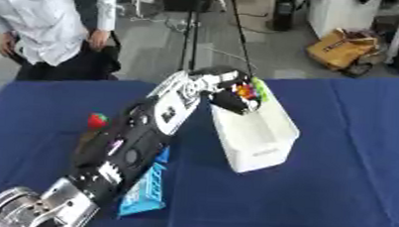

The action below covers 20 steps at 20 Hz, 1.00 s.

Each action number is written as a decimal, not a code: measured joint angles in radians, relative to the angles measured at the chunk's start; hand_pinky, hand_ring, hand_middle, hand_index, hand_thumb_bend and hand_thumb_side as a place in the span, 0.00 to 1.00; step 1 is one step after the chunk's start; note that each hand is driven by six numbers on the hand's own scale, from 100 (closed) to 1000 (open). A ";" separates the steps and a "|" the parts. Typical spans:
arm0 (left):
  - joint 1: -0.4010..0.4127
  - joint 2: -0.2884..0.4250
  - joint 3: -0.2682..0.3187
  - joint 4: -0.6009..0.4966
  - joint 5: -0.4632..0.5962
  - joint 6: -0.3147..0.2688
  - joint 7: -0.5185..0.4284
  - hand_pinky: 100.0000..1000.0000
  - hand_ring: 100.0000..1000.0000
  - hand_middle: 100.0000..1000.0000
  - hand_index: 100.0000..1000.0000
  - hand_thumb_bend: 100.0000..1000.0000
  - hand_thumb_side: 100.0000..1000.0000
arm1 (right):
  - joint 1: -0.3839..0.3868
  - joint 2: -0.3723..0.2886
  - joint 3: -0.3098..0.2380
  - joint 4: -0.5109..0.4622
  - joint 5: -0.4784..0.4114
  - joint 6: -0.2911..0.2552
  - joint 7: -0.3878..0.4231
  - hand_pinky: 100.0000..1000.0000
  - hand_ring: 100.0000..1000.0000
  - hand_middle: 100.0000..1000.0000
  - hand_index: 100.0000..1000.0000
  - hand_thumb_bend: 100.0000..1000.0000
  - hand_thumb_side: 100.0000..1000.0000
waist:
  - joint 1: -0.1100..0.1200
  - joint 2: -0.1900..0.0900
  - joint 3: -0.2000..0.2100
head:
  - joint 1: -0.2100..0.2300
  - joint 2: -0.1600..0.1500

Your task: Pick up objects on the table and place them in the box.

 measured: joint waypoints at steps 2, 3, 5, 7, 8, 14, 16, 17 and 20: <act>0.000 -0.004 0.000 0.003 -0.007 -0.006 -0.005 1.00 0.74 0.68 0.89 0.00 0.50 | 0.000 0.000 0.000 0.000 0.000 -0.001 -0.001 0.85 0.91 0.79 0.73 0.00 1.00 | 0.000 0.001 0.000 | 0.000 0.000; 0.000 -0.006 0.000 0.004 -0.012 -0.008 -0.007 1.00 0.77 0.71 0.93 0.00 0.50 | 0.000 0.000 0.000 0.000 0.000 -0.002 -0.002 0.85 0.90 0.79 0.73 0.00 1.00 | 0.000 0.002 0.000 | 0.000 0.000; 0.000 -0.006 0.000 0.005 -0.023 -0.010 -0.010 1.00 0.79 0.73 0.97 0.00 0.49 | 0.000 0.000 0.000 0.000 -0.001 -0.002 -0.003 0.85 0.90 0.79 0.73 0.00 1.00 | 0.000 0.002 0.000 | 0.001 0.000; 0.000 -0.006 0.001 0.005 -0.036 -0.011 -0.010 1.00 0.84 0.77 1.00 0.00 0.49 | 0.000 0.000 0.000 0.000 -0.001 -0.004 -0.004 0.85 0.90 0.79 0.73 0.00 1.00 | 0.000 0.002 0.000 | 0.002 0.000; -0.001 -0.006 0.001 0.005 -0.043 -0.011 -0.009 1.00 0.84 0.77 1.00 0.00 0.49 | 0.000 0.000 0.000 0.000 -0.001 -0.004 -0.005 0.85 0.90 0.79 0.73 0.00 1.00 | 0.000 0.002 0.000 | 0.002 0.000; -0.002 -0.015 0.006 0.005 -0.073 -0.022 0.000 1.00 0.98 0.93 1.00 0.00 0.55 | -0.001 0.000 0.000 0.000 -0.004 -0.006 -0.008 0.85 0.90 0.79 0.73 0.00 1.00 | 0.001 0.002 -0.001 | 0.005 0.000; -0.003 -0.015 0.006 0.005 -0.087 -0.025 0.009 1.00 1.00 1.00 1.00 0.00 0.52 | -0.001 0.000 0.000 0.000 -0.006 -0.007 -0.008 0.85 0.90 0.79 0.73 0.00 1.00 | 0.002 0.003 -0.002 | 0.007 0.000; -0.003 -0.015 0.006 0.005 -0.099 -0.025 0.019 1.00 1.00 1.00 1.00 0.00 0.51 | -0.001 0.000 0.000 0.000 -0.006 -0.008 -0.009 0.85 0.90 0.79 0.73 0.00 1.00 | 0.002 0.003 -0.004 | 0.008 0.000; -0.003 -0.024 0.006 0.005 -0.130 -0.026 0.045 1.00 1.00 1.00 1.00 0.00 0.60 | -0.001 0.000 0.000 0.000 -0.009 -0.009 -0.011 0.85 0.90 0.79 0.73 0.00 1.00 | 0.002 0.003 -0.006 | 0.008 -0.001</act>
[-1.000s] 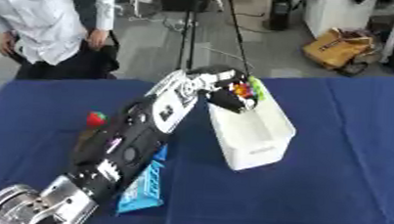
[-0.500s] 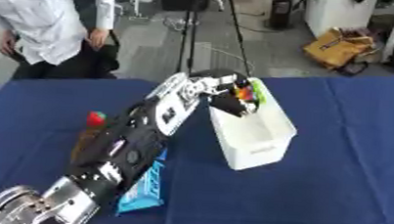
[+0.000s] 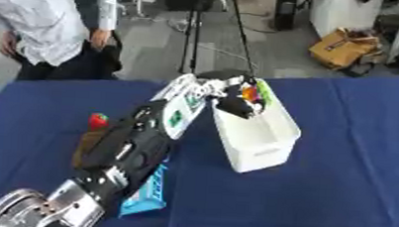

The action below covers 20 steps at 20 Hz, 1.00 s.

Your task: Pick up objects on the table and place them in the box.

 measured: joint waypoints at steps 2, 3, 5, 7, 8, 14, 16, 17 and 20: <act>-0.001 -0.006 0.000 0.000 -0.023 -0.006 0.022 1.00 1.00 1.00 1.00 0.00 0.59 | 0.000 0.000 0.000 0.000 -0.001 -0.001 -0.001 0.85 0.90 0.79 0.73 0.00 1.00 | 0.000 0.001 -0.002 | 0.000 0.000; -0.002 -0.008 0.000 0.000 -0.036 -0.010 0.035 1.00 1.00 1.00 1.00 0.00 0.68 | 0.000 0.000 0.000 0.000 -0.001 -0.001 -0.001 0.85 0.90 0.79 0.73 0.00 1.00 | 0.000 0.001 -0.003 | 0.000 0.000; -0.002 -0.009 0.000 0.001 -0.064 -0.017 0.062 1.00 1.00 1.00 1.00 0.00 0.68 | 0.000 0.000 0.000 0.000 -0.001 -0.001 -0.001 0.85 0.90 0.79 0.73 0.00 1.00 | 0.000 0.003 -0.006 | 0.001 0.000; -0.003 -0.014 0.000 0.007 -0.088 -0.023 0.083 1.00 1.00 1.00 1.00 0.00 0.63 | 0.000 0.000 0.000 0.000 -0.001 -0.001 -0.002 0.85 0.90 0.79 0.73 0.00 1.00 | 0.000 0.004 -0.006 | 0.002 0.000; -0.004 -0.017 0.000 0.008 -0.101 -0.023 0.092 1.00 1.00 1.00 1.00 0.00 0.63 | -0.001 0.000 0.000 0.000 -0.002 -0.002 -0.003 0.85 0.90 0.79 0.73 0.00 1.00 | 0.000 0.005 -0.007 | 0.004 -0.001; -0.011 -0.026 0.002 0.024 -0.168 -0.015 0.126 1.00 1.00 1.00 1.00 0.00 0.64 | -0.007 0.001 0.000 0.000 -0.005 -0.004 -0.008 0.85 0.90 0.78 0.72 0.00 1.00 | 0.000 0.005 -0.011 | 0.005 -0.004; -0.011 -0.026 0.005 0.025 -0.172 -0.015 0.126 1.00 1.00 1.00 1.00 0.00 0.64 | -0.007 0.001 0.000 0.000 -0.006 -0.004 -0.009 0.85 0.90 0.78 0.72 0.00 1.00 | 0.000 0.005 -0.010 | 0.005 -0.004; -0.012 -0.026 0.006 0.025 -0.173 -0.016 0.126 1.00 1.00 1.00 1.00 0.00 0.64 | -0.007 0.001 0.000 0.000 -0.007 -0.003 -0.010 0.85 0.90 0.78 0.72 0.00 1.00 | 0.000 0.005 -0.010 | 0.004 -0.004; -0.016 -0.026 0.007 0.025 -0.173 -0.018 0.124 1.00 1.00 1.00 1.00 0.00 0.64 | -0.007 0.001 0.000 0.000 -0.008 -0.004 -0.013 0.85 0.90 0.78 0.72 0.00 1.00 | 0.000 0.005 -0.009 | 0.004 -0.004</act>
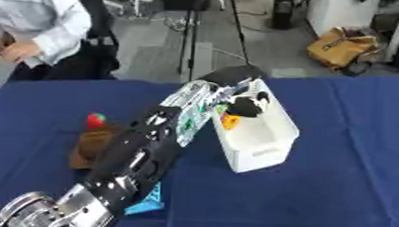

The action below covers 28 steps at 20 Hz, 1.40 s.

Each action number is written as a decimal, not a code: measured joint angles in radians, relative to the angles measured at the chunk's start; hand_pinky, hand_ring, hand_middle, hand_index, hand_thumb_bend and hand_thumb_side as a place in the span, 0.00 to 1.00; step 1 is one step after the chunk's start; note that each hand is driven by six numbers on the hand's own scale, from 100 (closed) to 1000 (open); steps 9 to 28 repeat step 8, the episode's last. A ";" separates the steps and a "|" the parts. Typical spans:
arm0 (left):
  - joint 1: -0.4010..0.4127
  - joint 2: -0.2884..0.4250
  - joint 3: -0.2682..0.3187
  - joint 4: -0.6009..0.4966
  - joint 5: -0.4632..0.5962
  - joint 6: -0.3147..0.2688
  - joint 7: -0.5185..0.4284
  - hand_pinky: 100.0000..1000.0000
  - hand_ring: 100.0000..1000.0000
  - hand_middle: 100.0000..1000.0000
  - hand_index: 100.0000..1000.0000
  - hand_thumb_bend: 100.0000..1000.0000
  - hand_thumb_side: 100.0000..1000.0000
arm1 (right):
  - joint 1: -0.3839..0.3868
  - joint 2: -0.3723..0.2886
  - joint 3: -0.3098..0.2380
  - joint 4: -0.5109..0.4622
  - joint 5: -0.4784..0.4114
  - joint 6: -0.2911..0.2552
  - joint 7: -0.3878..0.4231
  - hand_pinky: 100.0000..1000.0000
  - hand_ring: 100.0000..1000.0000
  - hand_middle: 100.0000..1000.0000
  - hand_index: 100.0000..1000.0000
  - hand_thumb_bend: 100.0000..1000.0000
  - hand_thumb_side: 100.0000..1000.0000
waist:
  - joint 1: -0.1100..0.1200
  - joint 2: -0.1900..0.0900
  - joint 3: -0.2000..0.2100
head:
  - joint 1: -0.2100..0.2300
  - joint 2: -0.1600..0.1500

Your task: Pick up objects on the table and place them in the box.

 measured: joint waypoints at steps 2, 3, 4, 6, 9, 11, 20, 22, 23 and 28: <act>-0.002 0.000 0.000 -0.001 0.001 -0.004 -0.004 1.00 1.00 1.00 1.00 0.00 0.65 | 0.000 0.000 0.000 0.000 0.000 -0.001 -0.001 0.85 0.90 0.78 0.72 0.00 1.00 | 0.000 0.000 0.002 | -0.001 0.000; -0.002 0.000 0.000 -0.001 0.003 -0.007 -0.007 1.00 1.00 1.00 1.00 0.00 0.65 | 0.000 0.000 0.000 0.000 0.000 -0.001 -0.001 0.85 0.90 0.78 0.72 0.00 1.00 | 0.000 0.000 0.003 | -0.001 0.000; -0.003 0.000 0.000 -0.003 0.007 -0.010 -0.010 1.00 1.00 1.00 1.00 0.00 0.65 | 0.000 0.000 0.000 0.000 -0.001 -0.001 -0.002 0.85 0.90 0.78 0.72 0.00 1.00 | 0.000 0.000 0.005 | -0.001 0.001; -0.004 0.000 -0.001 -0.014 0.019 -0.020 -0.017 1.00 1.00 1.00 1.00 0.00 0.65 | 0.003 0.000 0.000 0.000 -0.001 0.000 -0.006 0.85 0.90 0.78 0.72 0.00 1.00 | -0.002 -0.002 0.010 | -0.004 0.004; -0.005 0.002 -0.008 -0.035 0.038 -0.035 -0.030 1.00 1.00 1.00 1.00 0.00 0.63 | 0.009 0.000 -0.001 0.000 -0.002 -0.001 -0.011 0.85 0.90 0.78 0.72 0.00 1.00 | -0.004 -0.007 0.016 | -0.006 0.007; -0.005 0.002 -0.008 -0.035 0.038 -0.035 -0.030 1.00 1.00 1.00 1.00 0.00 0.63 | 0.009 0.000 -0.001 0.000 -0.002 -0.001 -0.011 0.85 0.90 0.78 0.72 0.00 1.00 | -0.004 -0.007 0.016 | -0.006 0.007; -0.005 0.002 -0.008 -0.035 0.038 -0.035 -0.030 1.00 1.00 1.00 1.00 0.00 0.63 | 0.009 0.000 -0.001 0.000 -0.002 -0.001 -0.011 0.85 0.90 0.78 0.72 0.00 1.00 | -0.004 -0.007 0.016 | -0.006 0.007; -0.005 0.002 -0.008 -0.035 0.038 -0.035 -0.030 1.00 1.00 1.00 1.00 0.00 0.63 | 0.009 0.000 -0.001 0.000 -0.002 -0.001 -0.011 0.85 0.90 0.78 0.72 0.00 1.00 | -0.004 -0.007 0.016 | -0.006 0.007; -0.005 0.002 -0.008 -0.035 0.038 -0.035 -0.030 1.00 1.00 1.00 1.00 0.00 0.63 | 0.009 0.000 -0.001 0.000 -0.002 -0.001 -0.011 0.85 0.90 0.78 0.72 0.00 1.00 | -0.004 -0.007 0.016 | -0.006 0.007; -0.005 0.002 -0.008 -0.035 0.038 -0.035 -0.030 1.00 1.00 1.00 1.00 0.00 0.63 | 0.009 0.000 -0.001 0.000 -0.002 -0.001 -0.011 0.85 0.90 0.78 0.72 0.00 1.00 | -0.004 -0.007 0.016 | -0.006 0.007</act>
